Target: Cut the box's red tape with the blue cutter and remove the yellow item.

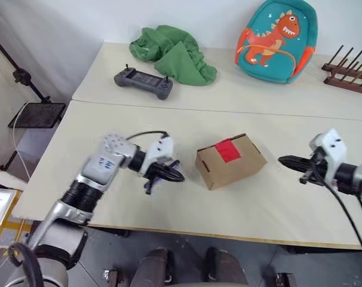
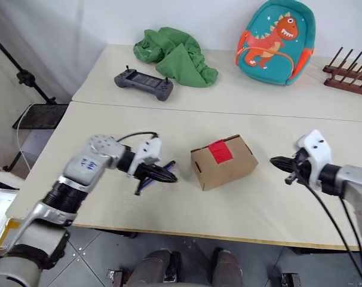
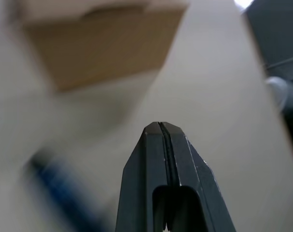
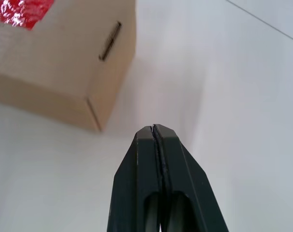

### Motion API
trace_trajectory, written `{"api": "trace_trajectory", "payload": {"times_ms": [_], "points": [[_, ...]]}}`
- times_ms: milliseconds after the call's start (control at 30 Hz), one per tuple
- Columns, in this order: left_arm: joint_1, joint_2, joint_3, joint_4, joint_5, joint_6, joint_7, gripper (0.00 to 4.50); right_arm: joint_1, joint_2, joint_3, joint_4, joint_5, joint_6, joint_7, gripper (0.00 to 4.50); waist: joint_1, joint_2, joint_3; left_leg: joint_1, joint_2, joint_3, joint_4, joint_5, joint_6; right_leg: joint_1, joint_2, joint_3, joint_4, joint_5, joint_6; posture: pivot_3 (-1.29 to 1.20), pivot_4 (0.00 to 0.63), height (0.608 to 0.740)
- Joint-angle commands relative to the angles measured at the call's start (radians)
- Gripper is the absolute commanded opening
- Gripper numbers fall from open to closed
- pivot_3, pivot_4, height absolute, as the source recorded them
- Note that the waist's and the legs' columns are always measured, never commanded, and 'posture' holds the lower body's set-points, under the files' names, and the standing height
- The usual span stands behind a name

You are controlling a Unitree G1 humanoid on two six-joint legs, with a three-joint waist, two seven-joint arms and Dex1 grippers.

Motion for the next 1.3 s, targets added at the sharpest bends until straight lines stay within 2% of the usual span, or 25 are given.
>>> {"api": "trace_trajectory", "payload": {"times_ms": [33,200,267,367,500,633,800,1067,1200,1300], "points": [[-0.040,-0.046,0.012,0.003,0.025,0.003,0.087,0.00,-0.027,0.016,0.008,0.033,-0.023,-0.063,0.006,0.03,-0.002,0.000,0.000,0.000,0.000,0.000,0.000,0.000,0.000,0.000,0.000,0.000,0.000,0.000,0.000,0.00,0.150,0.740],[-0.077,-0.112,-0.001,0.111,0.091,-0.079,0.185,0.00,0.010,-0.012,0.016,-0.031,0.050,0.029,0.091,0.03,-0.004,0.000,0.000,0.000,0.000,0.000,0.000,0.000,0.000,-0.001,0.000,0.000,0.001,0.000,0.000,0.00,0.150,0.740],[-0.098,-0.143,0.007,0.154,0.102,-0.112,0.216,0.00,0.116,-0.072,-0.037,-0.144,0.145,0.106,0.191,0.03,0.002,0.001,0.000,0.000,0.000,0.000,0.000,0.000,0.000,-0.001,0.000,0.000,0.001,0.000,0.000,0.00,0.150,0.740],[-0.133,-0.194,0.016,0.228,0.115,-0.160,0.254,0.00,0.237,-0.132,-0.118,-0.253,0.240,0.195,0.252,0.03,0.018,0.000,0.000,-0.001,0.001,-0.001,0.000,0.000,0.000,0.000,0.001,-0.001,0.000,0.000,0.000,0.00,0.150,0.740],[-0.173,-0.264,0.019,0.325,0.135,-0.215,0.300,0.00,0.305,-0.133,-0.187,-0.312,0.285,0.255,0.223,0.03,0.020,0.000,0.000,-0.001,-0.001,-0.001,0.002,0.000,0.002,0.000,-0.002,-0.001,-0.001,0.002,0.001,0.00,0.150,0.740],[-0.182,-0.287,0.015,0.358,0.151,-0.241,0.311,0.00,0.326,-0.119,-0.200,-0.316,0.259,0.238,0.190,0.03,0.015,0.000,0.000,-0.001,-0.001,-0.001,0.002,-0.001,0.002,0.000,-0.002,0.000,-0.001,0.003,0.002,0.00,0.150,0.740],[-0.193,-0.304,0.019,0.405,0.171,-0.269,0.329,0.00,0.346,-0.116,-0.175,-0.302,0.226,0.202,0.188,0.03,0.015,0.000,0.000,-0.001,-0.001,-0.001,0.002,-0.001,0.002,-0.001,-0.002,0.000,-0.001,0.002,0.002,0.00,0.150,0.740],[-0.338,-0.414,0.040,0.710,0.227,-0.415,0.451,0.00,0.344,-0.064,-0.100,-0.366,0.233,0.202,0.147,0.03,0.028,-0.001,0.000,-0.002,-0.002,-0.001,0.003,-0.001,0.003,-0.001,-0.003,0.000,-0.001,0.003,0.002,0.00,0.150,0.740],[-0.354,-0.402,0.055,0.746,0.250,-0.460,0.481,0.00,0.370,-0.052,-0.133,-0.385,0.250,0.212,0.122,0.03,0.028,-0.001,0.000,-0.002,-0.002,-0.001,0.003,-0.001,0.003,-0.001,-0.002,-0.001,-0.001,0.003,0.002,0.00,0.150,0.740],[-0.331,-0.348,0.061,0.694,0.265,-0.481,0.466,0.00,0.418,-0.065,-0.183,-0.384,0.244,0.199,0.131,0.03,0.027,-0.001,0.000,-0.002,-0.002,-0.001,0.003,-0.001,0.003,-0.001,-0.002,0.000,-0.001,0.003,0.002,0.00,0.150,0.740]]}}
